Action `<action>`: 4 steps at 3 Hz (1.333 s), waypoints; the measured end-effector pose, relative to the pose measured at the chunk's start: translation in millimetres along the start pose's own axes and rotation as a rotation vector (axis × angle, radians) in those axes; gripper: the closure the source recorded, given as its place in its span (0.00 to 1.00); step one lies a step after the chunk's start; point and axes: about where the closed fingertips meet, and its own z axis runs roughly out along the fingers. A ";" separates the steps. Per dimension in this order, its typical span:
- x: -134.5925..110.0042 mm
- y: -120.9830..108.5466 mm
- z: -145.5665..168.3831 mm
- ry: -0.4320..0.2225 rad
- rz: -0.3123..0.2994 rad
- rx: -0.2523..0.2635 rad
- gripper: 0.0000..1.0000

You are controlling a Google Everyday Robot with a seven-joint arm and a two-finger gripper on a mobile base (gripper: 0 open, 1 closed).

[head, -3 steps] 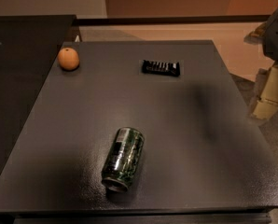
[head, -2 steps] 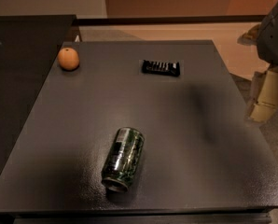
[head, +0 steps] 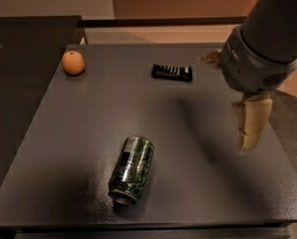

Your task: Place green can upright

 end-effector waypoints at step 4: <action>-140.2 64.6 66.5 -0.096 -0.788 -0.155 0.00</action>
Offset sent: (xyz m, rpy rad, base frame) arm -0.0540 0.1279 -0.0577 -0.0715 0.0675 0.7155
